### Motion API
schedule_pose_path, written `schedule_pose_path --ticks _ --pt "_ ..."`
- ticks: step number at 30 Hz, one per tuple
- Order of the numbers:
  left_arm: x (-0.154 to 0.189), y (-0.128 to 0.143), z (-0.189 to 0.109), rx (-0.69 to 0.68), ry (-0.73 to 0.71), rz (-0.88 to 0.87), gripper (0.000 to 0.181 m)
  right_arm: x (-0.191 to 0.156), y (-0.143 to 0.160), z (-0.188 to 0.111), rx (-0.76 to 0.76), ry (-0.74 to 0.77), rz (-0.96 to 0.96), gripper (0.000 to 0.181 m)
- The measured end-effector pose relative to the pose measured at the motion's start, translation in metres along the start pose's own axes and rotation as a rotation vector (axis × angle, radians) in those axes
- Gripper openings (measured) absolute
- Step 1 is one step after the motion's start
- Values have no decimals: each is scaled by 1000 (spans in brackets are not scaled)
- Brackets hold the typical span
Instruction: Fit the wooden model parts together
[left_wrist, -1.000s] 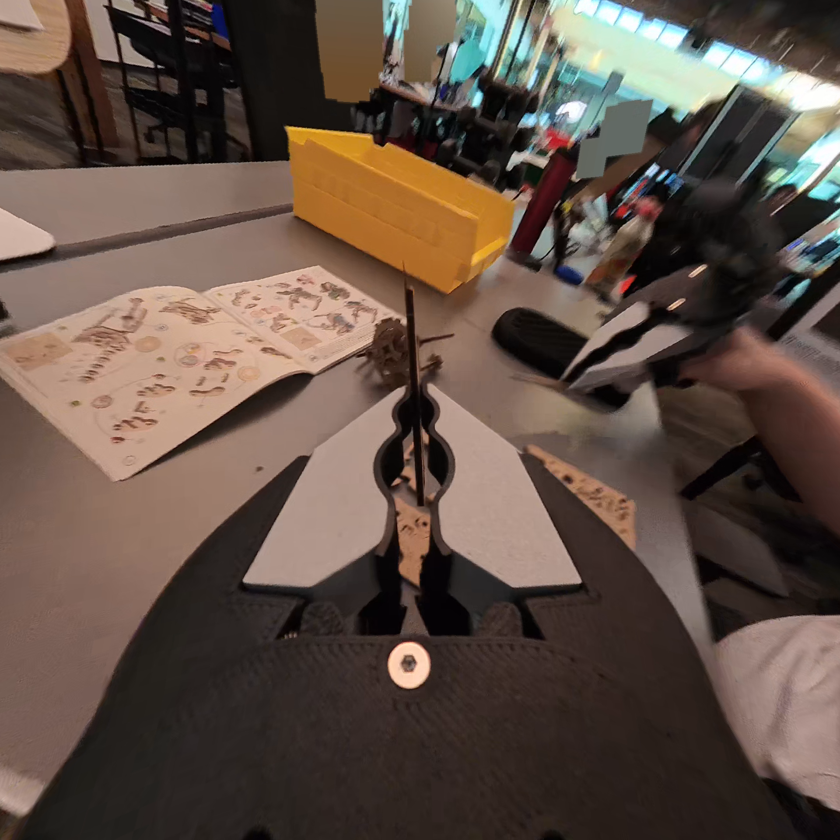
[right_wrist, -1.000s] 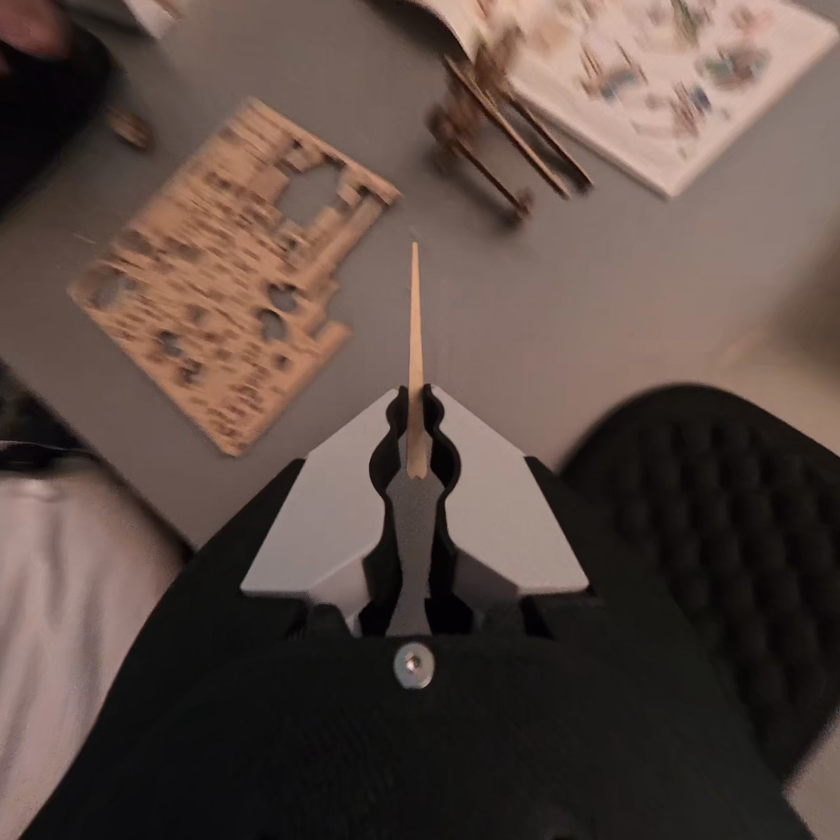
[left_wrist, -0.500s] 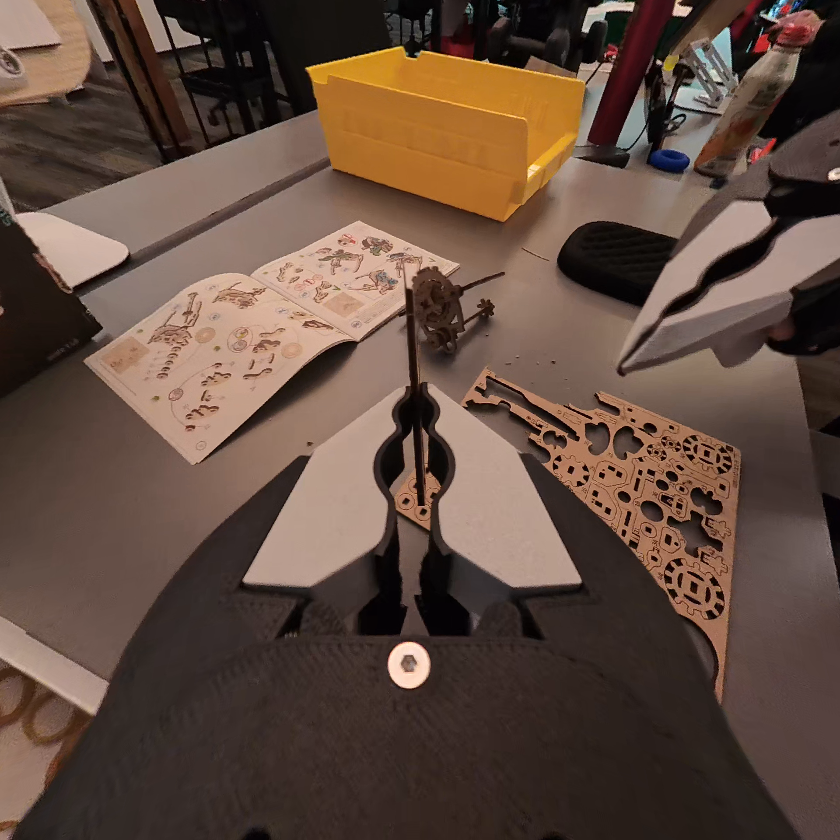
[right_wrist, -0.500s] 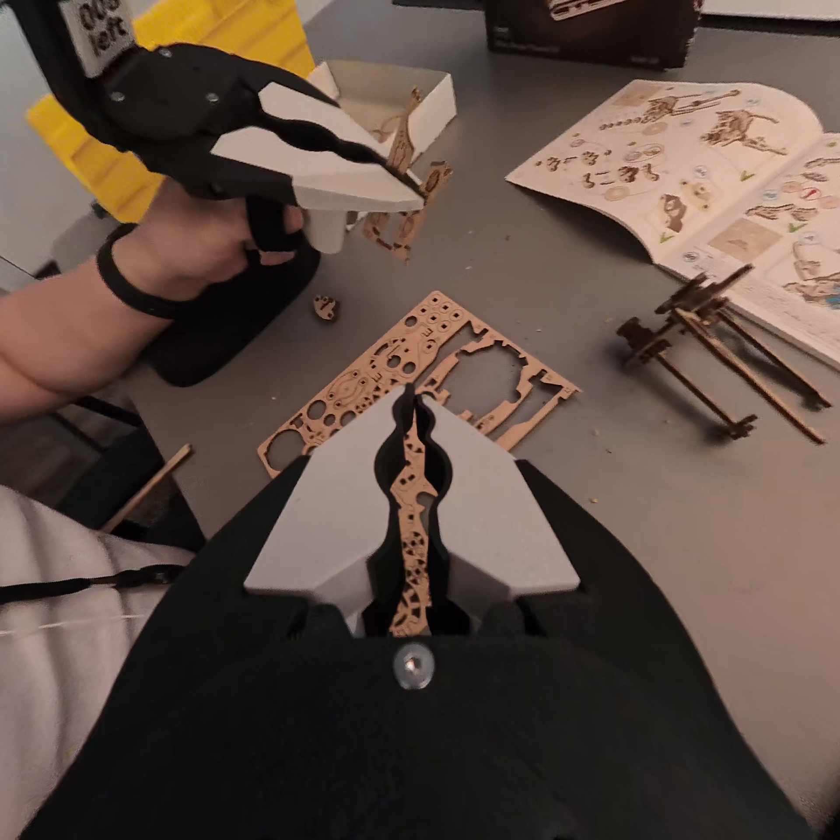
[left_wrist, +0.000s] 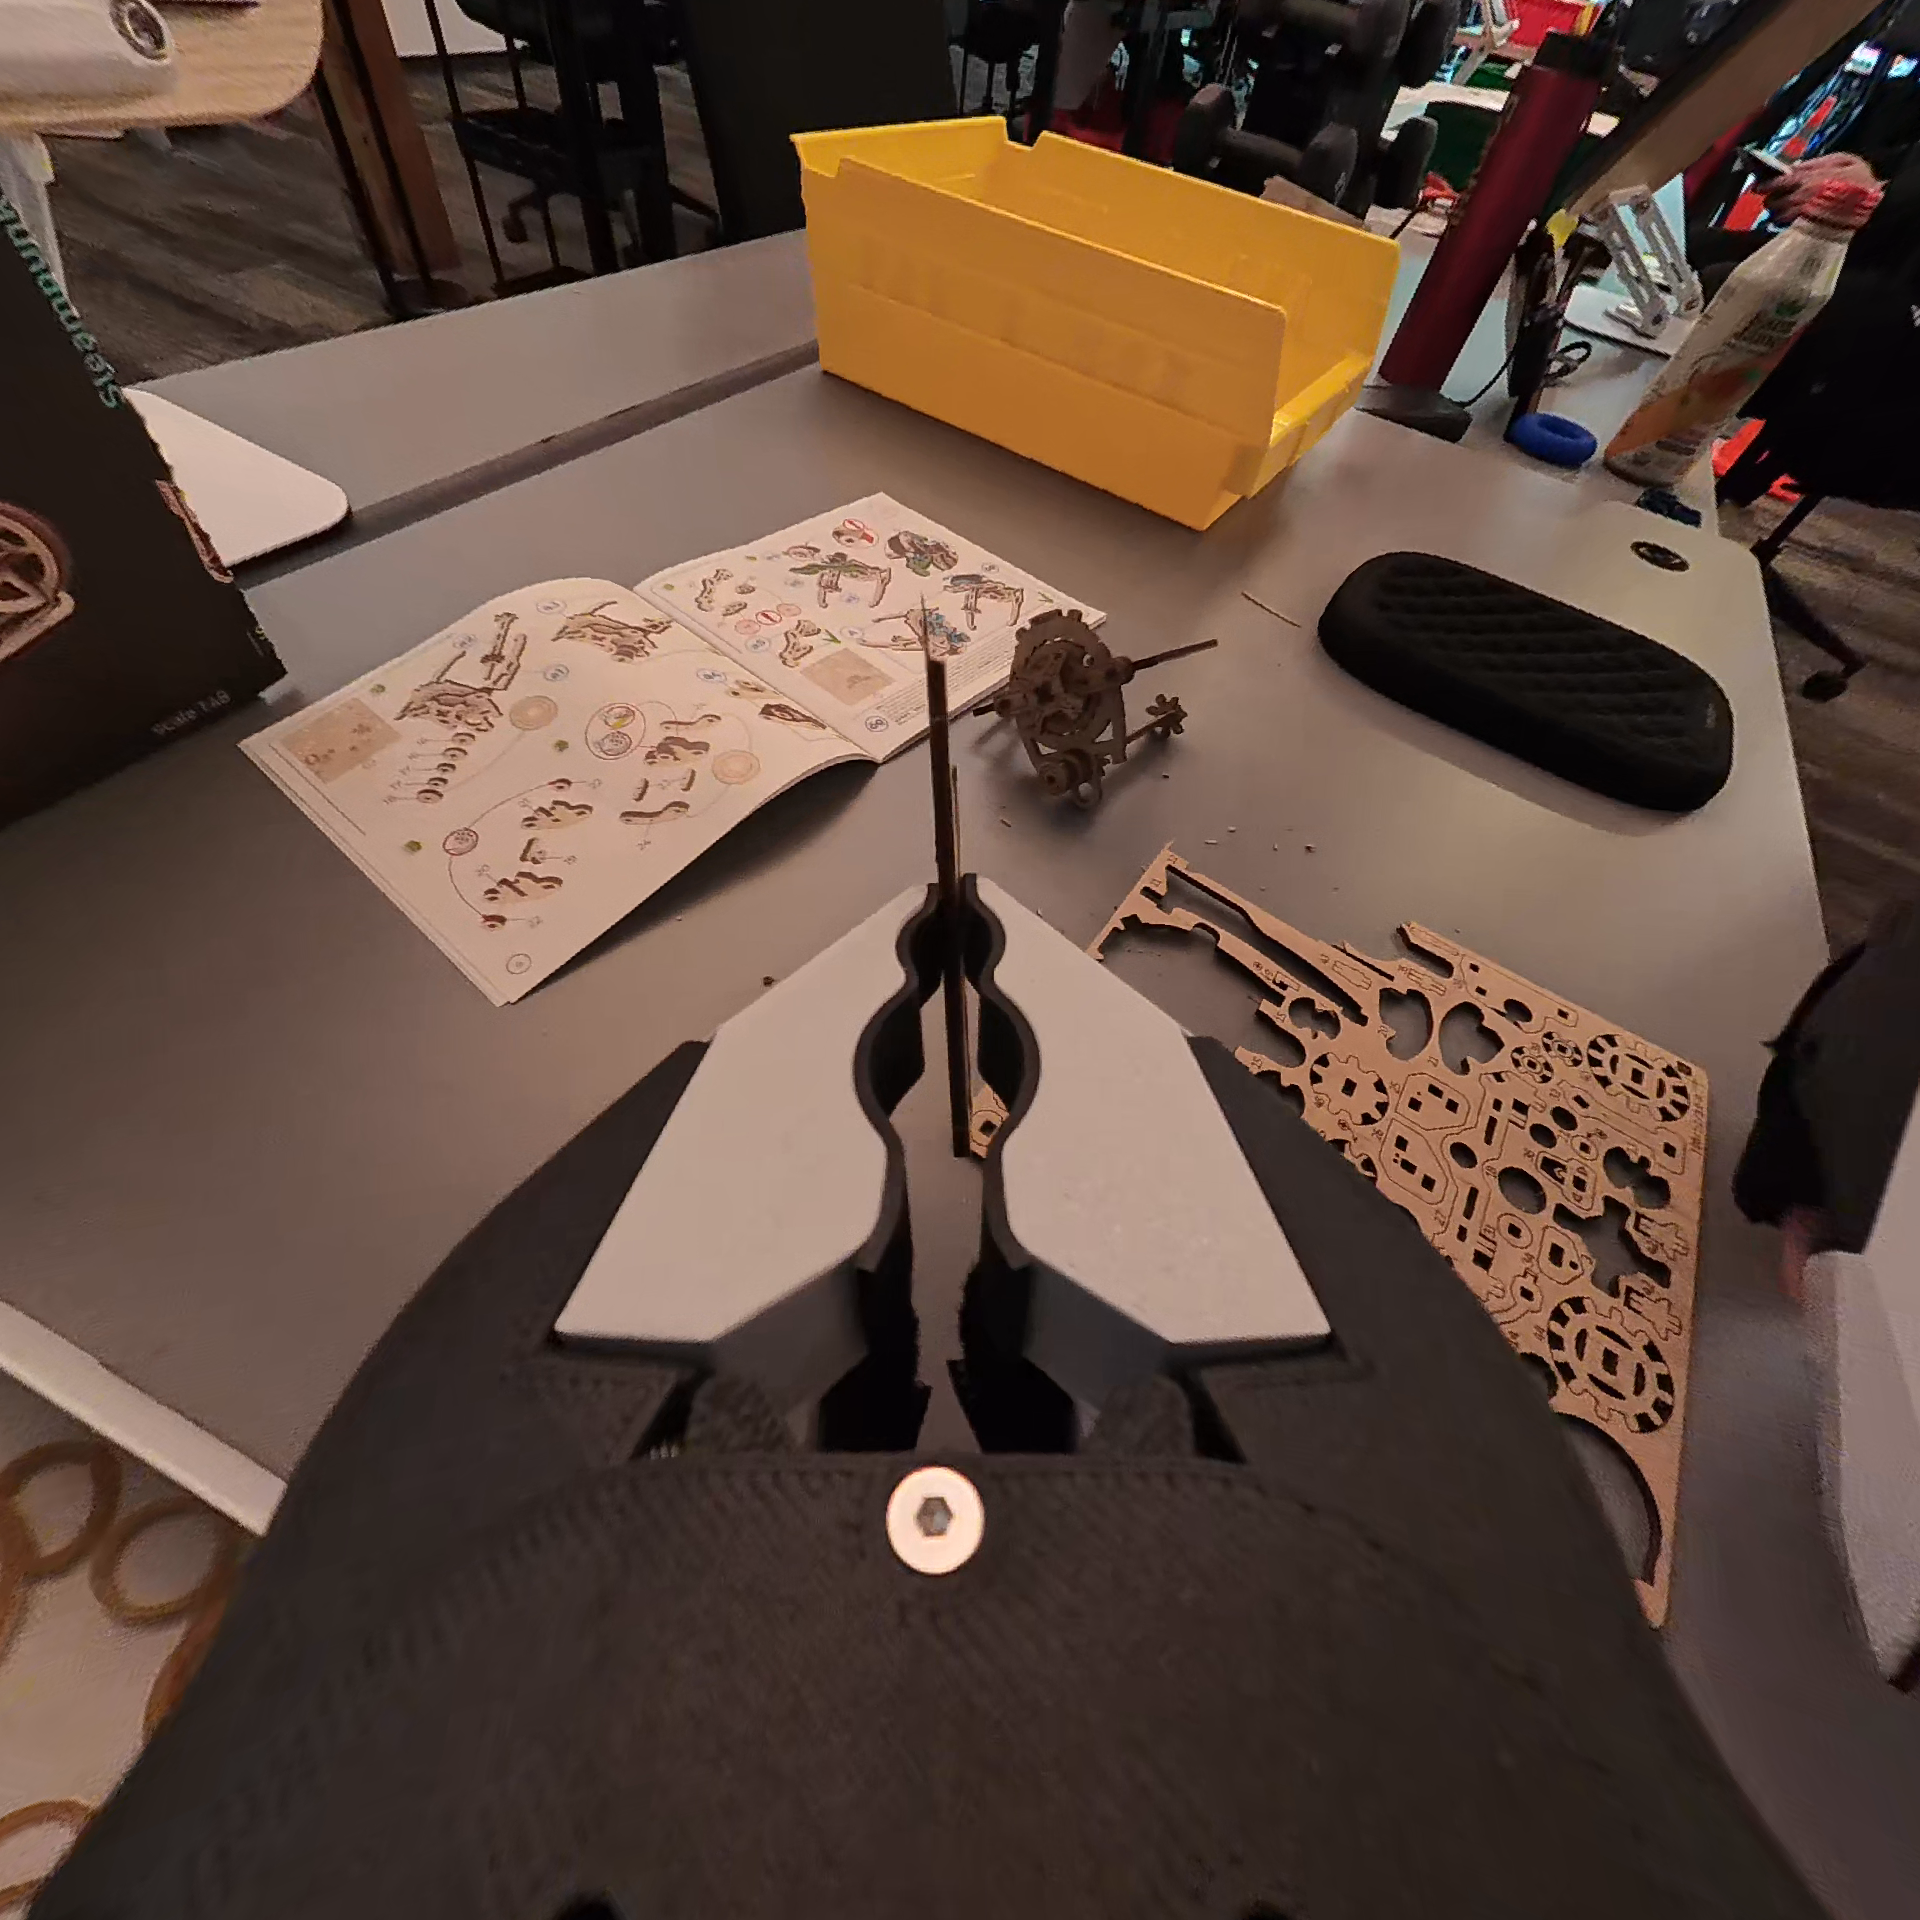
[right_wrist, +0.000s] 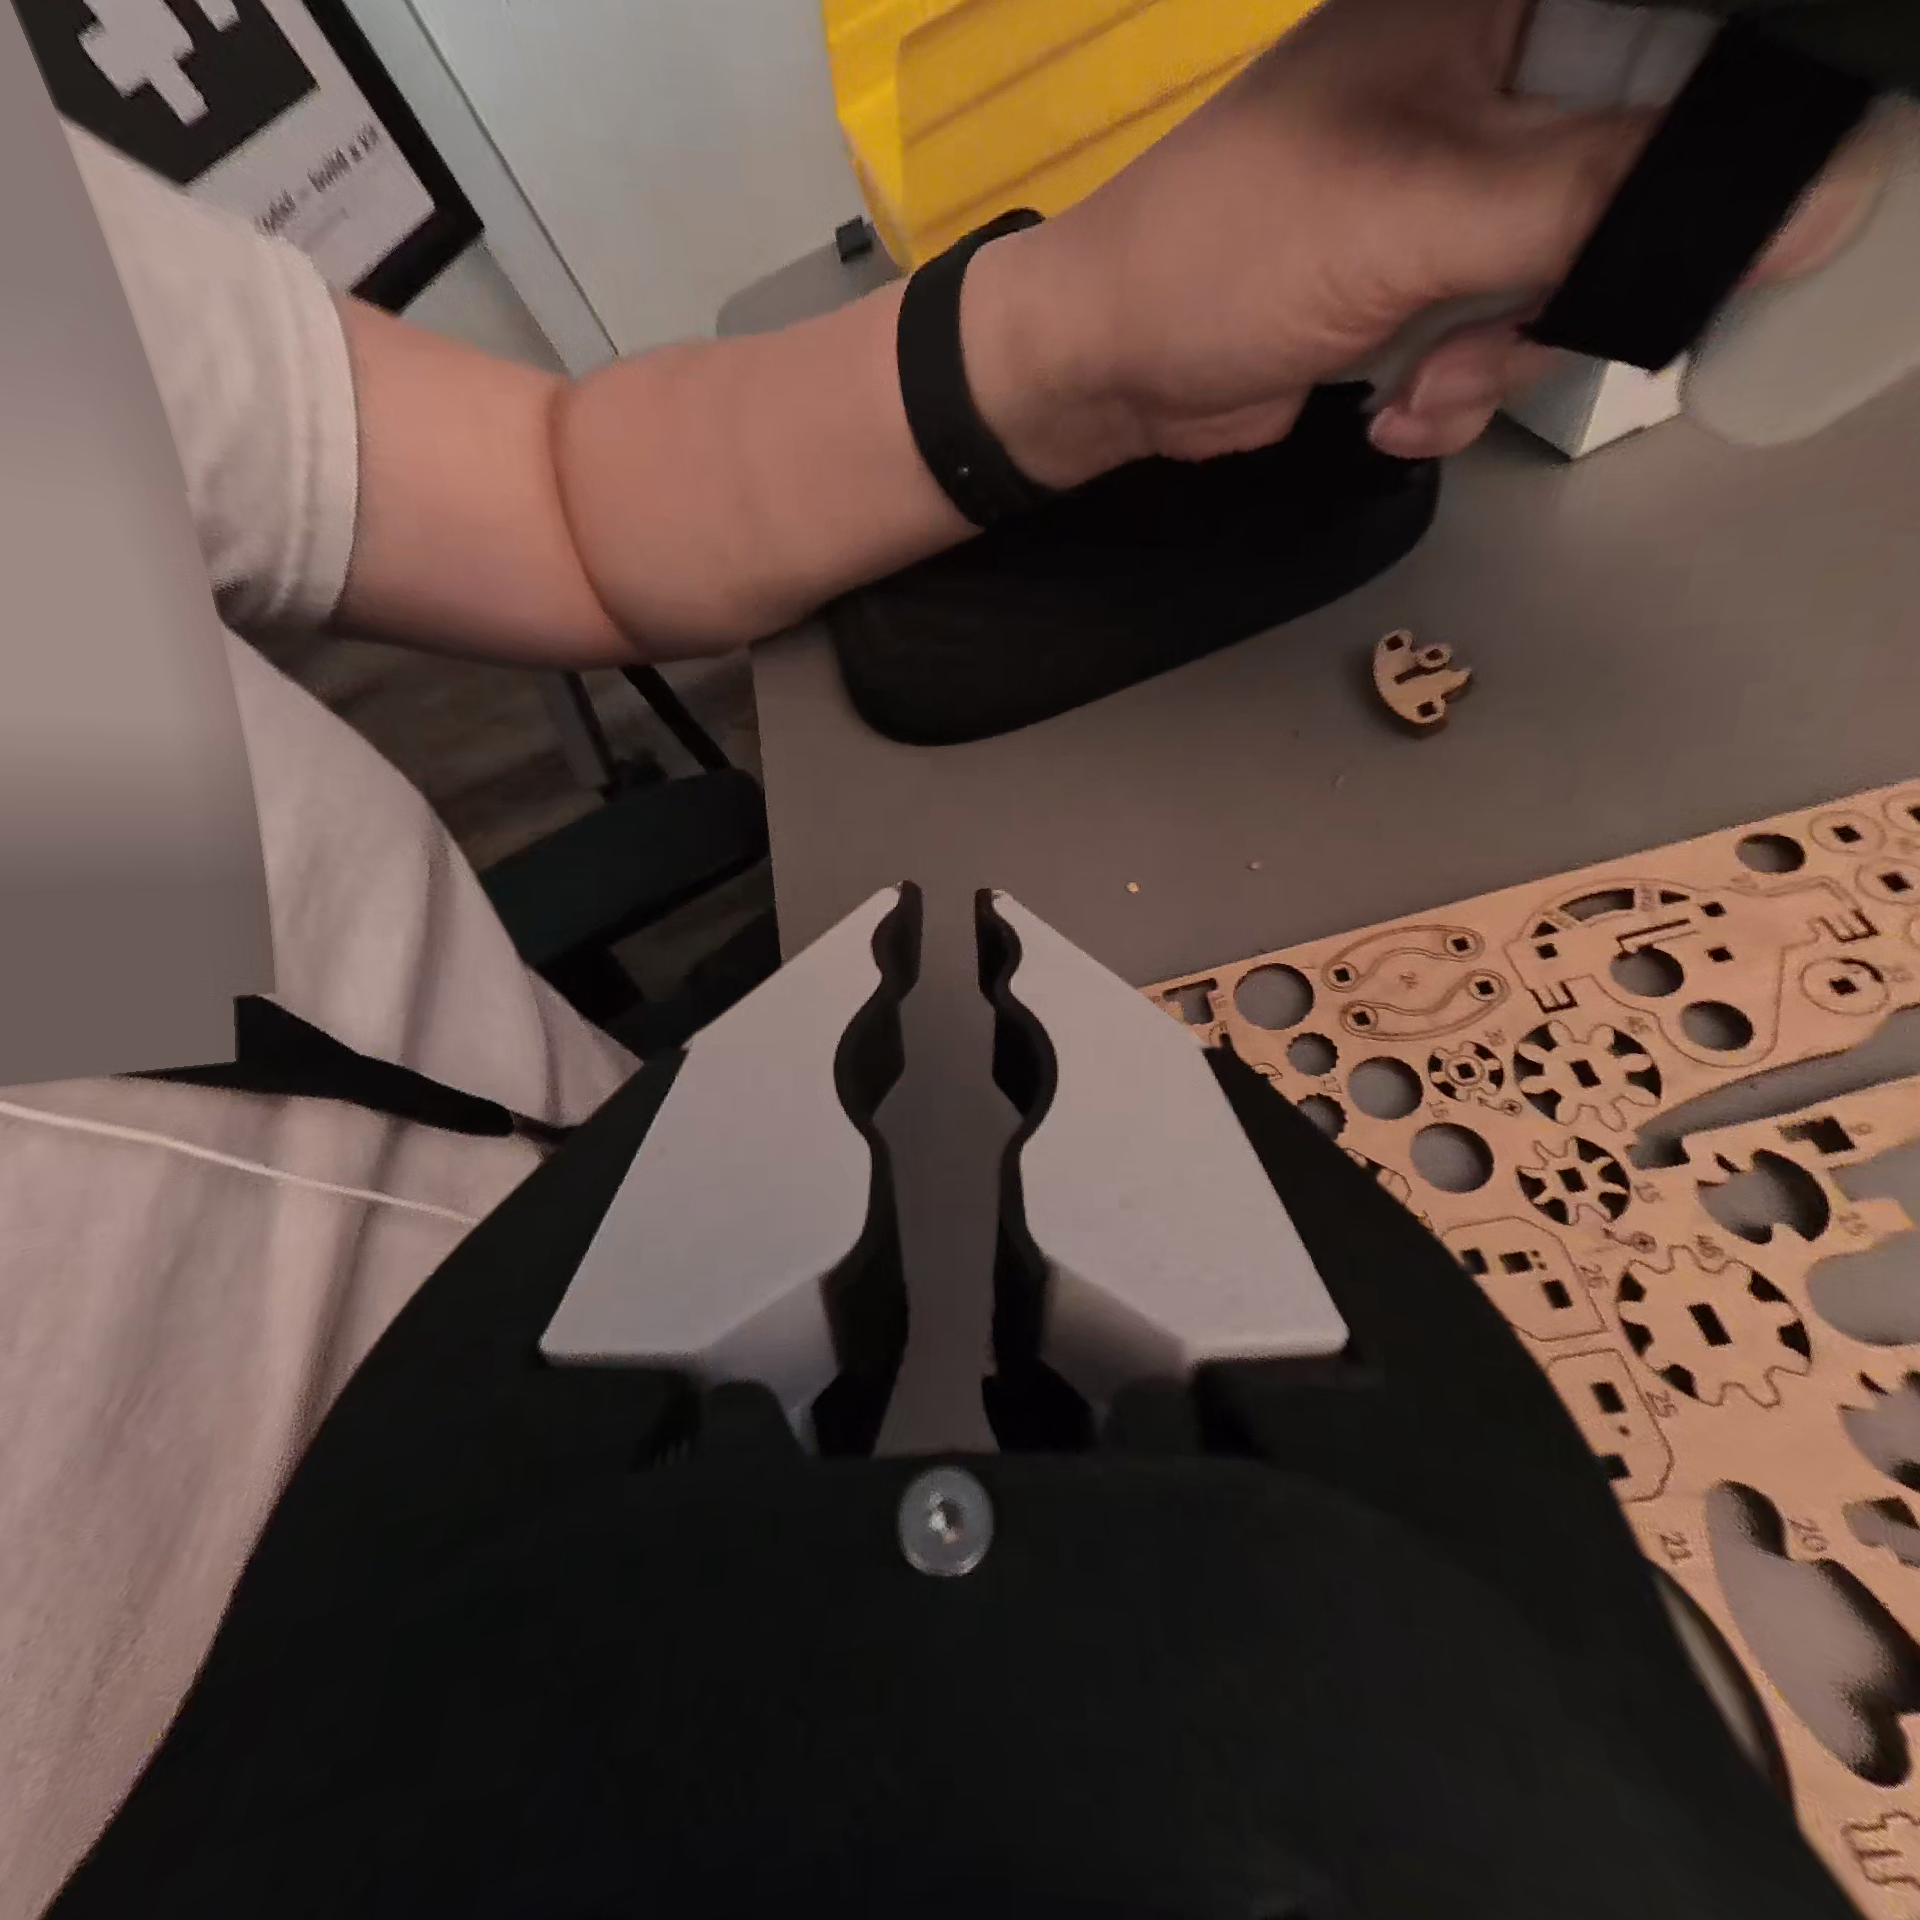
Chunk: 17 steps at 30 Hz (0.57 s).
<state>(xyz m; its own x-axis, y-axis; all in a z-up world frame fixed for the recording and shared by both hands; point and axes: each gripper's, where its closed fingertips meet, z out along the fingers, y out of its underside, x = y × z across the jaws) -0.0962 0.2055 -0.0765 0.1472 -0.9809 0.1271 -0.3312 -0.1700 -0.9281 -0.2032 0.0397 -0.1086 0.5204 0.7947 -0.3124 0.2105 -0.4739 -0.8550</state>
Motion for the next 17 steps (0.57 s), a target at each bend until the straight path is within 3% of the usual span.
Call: schedule_pose_path --ticks 4,9,14,17 --pt "-2 -1 -1 9 2 -6 0 -10 -11 -11 95 -95 85 9" --pt "-2 0 0 8 13 -26 0 -49 -3 -23 99 -174 -33 10" --pt "1 -5 -2 22 13 -10 0 -90 63 -12 -70 -143 -273 20" --pt "2 -7 -3 32 9 0 0 -78 105 5 -108 24 -334 18"
